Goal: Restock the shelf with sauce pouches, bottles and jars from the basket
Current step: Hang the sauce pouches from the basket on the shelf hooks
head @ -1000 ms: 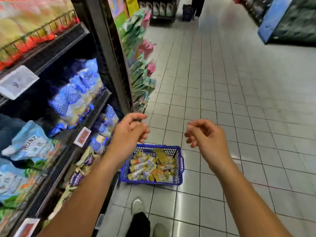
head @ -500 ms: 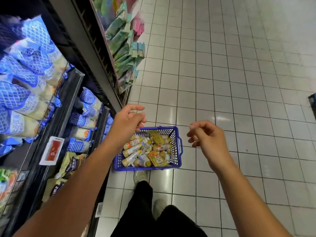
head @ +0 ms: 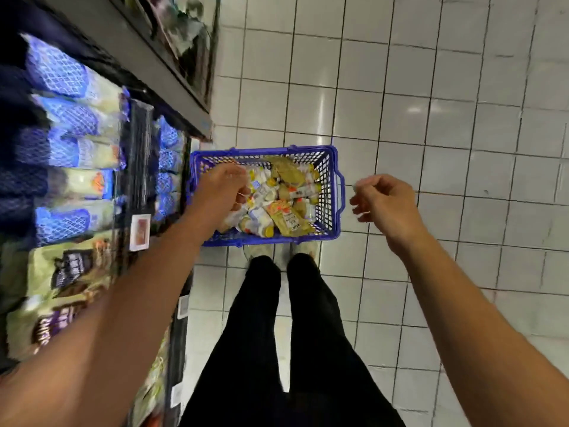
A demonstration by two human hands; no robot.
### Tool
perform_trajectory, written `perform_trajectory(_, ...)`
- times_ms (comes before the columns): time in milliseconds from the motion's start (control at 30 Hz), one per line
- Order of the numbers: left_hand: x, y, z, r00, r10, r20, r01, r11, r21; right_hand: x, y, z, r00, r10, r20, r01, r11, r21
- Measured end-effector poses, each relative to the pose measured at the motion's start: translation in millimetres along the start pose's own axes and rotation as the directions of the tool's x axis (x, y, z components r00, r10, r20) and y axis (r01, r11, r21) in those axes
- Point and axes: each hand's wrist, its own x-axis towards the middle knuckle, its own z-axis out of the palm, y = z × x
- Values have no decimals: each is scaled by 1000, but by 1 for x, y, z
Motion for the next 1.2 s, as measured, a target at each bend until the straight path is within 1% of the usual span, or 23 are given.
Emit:
perform_trajectory(167, 68, -76, 44, 983, -185, 16, 185, 982, 27, 85, 65, 40, 988, 135, 81, -128, 989, -76)
perform_trajectory(267, 109, -121, 65, 958, -285, 36, 281, 956, 86, 139, 107, 69, 968, 222, 118, -204, 968, -147)
perform_trajectory(367, 149, -160, 87, 909, -410, 75, 399, 908, 131, 192, 148, 96, 945, 268, 186, -216, 942, -258)
perform_trajectory(400, 161, -172, 95, 890, -448, 81, 430, 886, 172, 208, 160, 104, 939, 274, 205, -206, 931, -302)
perform_trajectory(467, 181, -195, 112, 880, -471, 69, 435, 855, 281, 238, 181, 120, 935, 270, 230, -165, 905, -392)
perform_trajectory(567, 203, -219, 135, 904, -423, 66, 340, 803, 489, 278, 203, 143, 950, 232, 211, -106, 871, -479)
perform_trajectory(600, 210, -224, 144, 898, -433, 80, 332, 784, 525, 289, 207, 152, 957, 211, 197, -89, 866, -491)
perform_trajectory(633, 216, -229, 152, 885, -456, 91, 348, 778, 523, 299, 209, 160, 965, 181, 189, -64, 863, -501)
perform_trajectory(700, 230, -239, 172, 846, -524, 95, 418, 765, 490, 318, 213, 179, 973, 126, 192, -9, 857, -516)
perform_trajectory(767, 236, -244, 190, 826, -564, 10, 503, 745, 439, 335, 215, 197, 974, 92, 208, 35, 842, -538)
perform_trajectory(800, 236, -247, 197, 815, -577, -46, 548, 744, 381, 342, 216, 205, 972, 88, 219, 48, 833, -551)
perform_trajectory(867, 237, -259, 205, 806, -567, -171, 592, 776, 217, 354, 218, 218, 967, 103, 231, 55, 805, -590)
perform_trajectory(900, 236, -265, 206, 802, -553, -226, 588, 798, 132, 359, 221, 224, 968, 106, 228, 57, 790, -610)
perform_trajectory(933, 237, -273, 207, 807, -534, -252, 565, 823, 61, 363, 223, 228, 970, 101, 222, 62, 777, -626)
perform_trajectory(1000, 236, -285, 213, 847, -480, -227, 489, 872, -17, 369, 230, 230, 973, 96, 210, 64, 760, -647)
perform_trajectory(1100, 233, -287, 214, 879, -453, -148, 441, 891, -112, 369, 234, 229, 966, 130, 225, 42, 777, -628)
perform_trajectory(1200, 232, -287, 204, 902, -419, -104, 410, 907, -96, 357, 236, 216, 970, 99, 223, 51, 811, -583)
